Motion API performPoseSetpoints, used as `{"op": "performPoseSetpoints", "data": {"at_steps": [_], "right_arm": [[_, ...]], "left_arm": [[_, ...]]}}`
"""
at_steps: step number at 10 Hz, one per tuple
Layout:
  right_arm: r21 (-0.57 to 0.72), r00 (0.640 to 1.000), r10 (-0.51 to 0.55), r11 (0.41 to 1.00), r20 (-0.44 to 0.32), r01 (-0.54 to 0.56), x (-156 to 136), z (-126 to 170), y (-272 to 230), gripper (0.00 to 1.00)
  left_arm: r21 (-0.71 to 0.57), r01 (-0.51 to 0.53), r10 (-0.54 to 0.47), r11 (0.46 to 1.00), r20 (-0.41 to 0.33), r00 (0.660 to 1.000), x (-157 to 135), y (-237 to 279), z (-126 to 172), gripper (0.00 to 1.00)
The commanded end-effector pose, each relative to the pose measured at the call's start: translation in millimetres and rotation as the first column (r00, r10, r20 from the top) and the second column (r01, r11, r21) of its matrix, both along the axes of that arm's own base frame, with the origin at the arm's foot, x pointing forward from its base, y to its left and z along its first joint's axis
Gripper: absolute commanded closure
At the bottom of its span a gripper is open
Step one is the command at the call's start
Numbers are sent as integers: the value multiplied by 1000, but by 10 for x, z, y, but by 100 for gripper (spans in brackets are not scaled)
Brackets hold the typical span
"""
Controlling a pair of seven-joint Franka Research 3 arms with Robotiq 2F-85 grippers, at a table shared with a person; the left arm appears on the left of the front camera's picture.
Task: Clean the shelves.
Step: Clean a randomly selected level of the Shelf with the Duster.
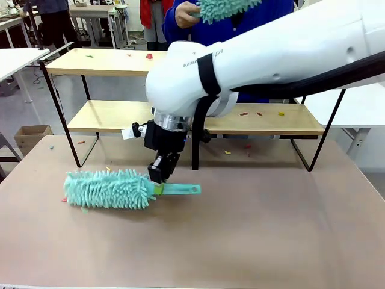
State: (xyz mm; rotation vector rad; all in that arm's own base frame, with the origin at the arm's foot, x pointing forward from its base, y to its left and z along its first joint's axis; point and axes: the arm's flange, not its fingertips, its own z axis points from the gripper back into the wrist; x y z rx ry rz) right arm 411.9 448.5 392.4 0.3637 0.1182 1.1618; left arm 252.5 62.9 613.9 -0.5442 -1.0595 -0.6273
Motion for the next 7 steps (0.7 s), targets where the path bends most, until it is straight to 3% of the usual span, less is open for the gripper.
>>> {"op": "performPoseSetpoints", "data": {"at_steps": [1,4,5,6,7], "right_arm": [[29,991,119,993,-68,-117,-100,70,-301,100],[240,996,20,971,-90,3,-73,219,-678,100],[328,992,-8,943,-124,48,-69,301,-841,100],[383,974,-35,916,-224,121,-91,400,-1035,100],[347,974,-90,924,-207,159,-192,483,-1216,100]], "left_arm": [[3,1,-1,1000,-3,1000,1,-3,-2,0],[3,1,-1,1000,-3,1000,1,-3,-2,0],[3,1,-1,1000,-3,1000,1,-3,-2,0],[3,1,-1,1000,-3,1000,1,-3,-2,0],[3,1,-1,1000,-3,1000,1,-3,-2,0]]}}
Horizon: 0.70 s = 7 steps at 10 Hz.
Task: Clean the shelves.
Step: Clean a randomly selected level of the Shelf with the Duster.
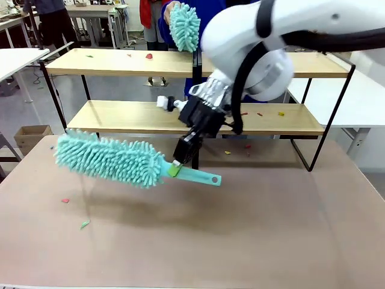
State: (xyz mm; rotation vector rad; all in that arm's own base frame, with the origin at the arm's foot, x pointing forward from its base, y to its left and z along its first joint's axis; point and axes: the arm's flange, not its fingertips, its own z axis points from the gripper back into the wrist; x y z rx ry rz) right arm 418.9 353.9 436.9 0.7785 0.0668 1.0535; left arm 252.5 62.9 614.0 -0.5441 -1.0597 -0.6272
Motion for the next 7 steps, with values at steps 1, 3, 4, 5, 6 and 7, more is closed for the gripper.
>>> {"op": "performPoseSetpoints", "data": {"at_steps": [1,3,4,5,6,7], "right_arm": [[-25,998,-66,998,-22,66,-397,113,-459,100],[-81,992,-127,989,-13,125,-710,210,-834,100],[-111,986,-169,980,-7,167,-910,239,-1013,100],[-126,979,-204,972,-15,200,-1208,300,-1312,100],[-85,968,-249,966,-30,246,-1408,376,-1575,100],[15,945,-324,946,-34,325,-1705,547,-2004,100]], "left_arm": [[3,1,-1,1000,-3,1000,1,-3,-3,0],[3,1,-1,1000,-3,1000,1,-3,-3,0],[3,1,-1,1000,-3,1000,1,-3,-3,0],[3,1,-1,1000,-3,1000,1,-3,-3,0],[3,1,-1,1000,-3,1000,1,-3,-3,0],[3,1,-1,1000,-3,1000,1,-3,-3,0]]}}
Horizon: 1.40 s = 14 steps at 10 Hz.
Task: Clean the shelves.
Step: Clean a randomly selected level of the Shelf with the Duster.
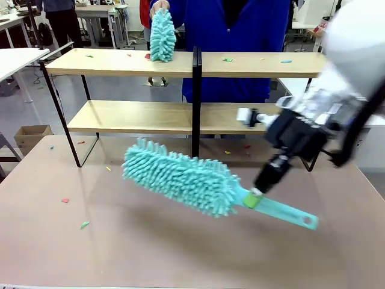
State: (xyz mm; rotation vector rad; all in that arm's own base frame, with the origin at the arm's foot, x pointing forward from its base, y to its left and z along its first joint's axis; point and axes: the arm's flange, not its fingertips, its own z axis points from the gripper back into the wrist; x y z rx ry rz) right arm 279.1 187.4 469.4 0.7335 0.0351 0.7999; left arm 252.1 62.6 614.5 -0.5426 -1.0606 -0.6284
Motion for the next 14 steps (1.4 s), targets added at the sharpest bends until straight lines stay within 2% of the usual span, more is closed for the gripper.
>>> {"op": "performPoseSetpoints", "data": {"at_steps": [1,3,5,6,7,8,11,12,13,14], "right_arm": [[104,981,-186,978,58,179,-492,350,-618,100],[264,934,-323,924,154,276,-805,554,-1043,100],[482,859,-468,813,207,327,-1040,666,-1398,100],[571,766,-618,698,174,433,-1052,671,-1526,100],[383,705,-703,679,93,627,-888,566,-1319,100],[471,848,-499,800,179,371,-723,1313,-1617,100],[471,848,-499,800,179,371,-723,1313,-1617,100],[449,823,-543,785,165,428,-729,1306,-1634,88],[443,815,-556,779,164,443,-688,1358,-1678,88],[501,814,-563,750,143,431,-707,1529,-1942,88]], "left_arm": [[1,1,-1,1000,-4,1000,5,0,-8,0],[1,1,-1,1000,-4,1000,5,0,-8,0],[1,1,-1,1000,-4,1000,5,0,-8,0],[1,1,-1,1000,-4,1000,5,0,-8,0],[1,1,-1,1000,-4,1000,5,0,-8,0],[1,1,-1,1000,-4,1000,5,0,-8,0],[1,1,-1,1000,-4,1000,5,0,-8,0],[1,1,-1,1000,-4,1000,5,0,-8,0],[1,1,-1,1000,-4,1000,5,0,-8,0],[1,1,-1,1000,-4,1000,5,0,-8,0]]}}
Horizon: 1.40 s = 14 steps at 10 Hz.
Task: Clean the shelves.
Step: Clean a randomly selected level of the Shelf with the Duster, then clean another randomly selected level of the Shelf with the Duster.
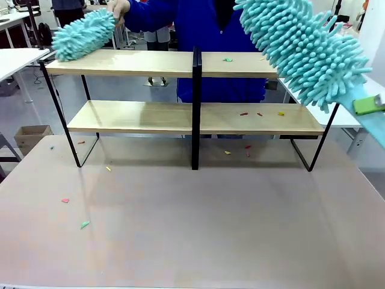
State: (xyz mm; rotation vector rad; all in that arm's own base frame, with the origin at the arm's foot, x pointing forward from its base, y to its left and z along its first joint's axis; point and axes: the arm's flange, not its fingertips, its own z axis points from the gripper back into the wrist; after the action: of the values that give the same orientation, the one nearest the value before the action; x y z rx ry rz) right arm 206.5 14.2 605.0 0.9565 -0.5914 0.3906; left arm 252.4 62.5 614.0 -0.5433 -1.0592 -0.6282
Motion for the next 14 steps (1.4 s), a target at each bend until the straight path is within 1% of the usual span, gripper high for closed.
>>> {"op": "performPoseSetpoints", "data": {"at_steps": [1,2,3,4,6,7,8,9,14], "right_arm": [[79,999,-23,997,34,20,-58,416,-648,88],[68,998,-29,997,63,24,-113,622,-1057,88],[33,994,-59,998,96,56,-148,804,-1429,88],[-66,993,-78,994,88,84,-146,916,-1725,88],[-145,999,36,989,21,-32,-88,931,-2078,88],[-110,998,-3,994,62,10,37,861,-2068,88],[-134,995,-89,986,51,95,272,663,-1753,88],[-109,999,-36,993,37,40,-113,880,-2080,88],[-109,999,-36,993,37,40,-113,880,-2080,88]], "left_arm": [[1,1,-1,1000,-3,1000,2,1,-4,0],[1,1,-1,1000,-3,1000,2,1,-4,0],[1,1,-1,1000,-3,1000,2,1,-4,0],[1,1,-1,1000,-3,1000,2,1,-4,0],[1,1,-1,1000,-3,1000,2,1,-4,0],[1,1,-1,1000,-3,1000,2,1,-4,0],[1,1,-1,1000,-3,1000,2,1,-4,0],[1,1,-1,1000,-3,1000,2,1,-4,0],[1,1,-1,1000,-3,1000,2,1,-4,0]]}}
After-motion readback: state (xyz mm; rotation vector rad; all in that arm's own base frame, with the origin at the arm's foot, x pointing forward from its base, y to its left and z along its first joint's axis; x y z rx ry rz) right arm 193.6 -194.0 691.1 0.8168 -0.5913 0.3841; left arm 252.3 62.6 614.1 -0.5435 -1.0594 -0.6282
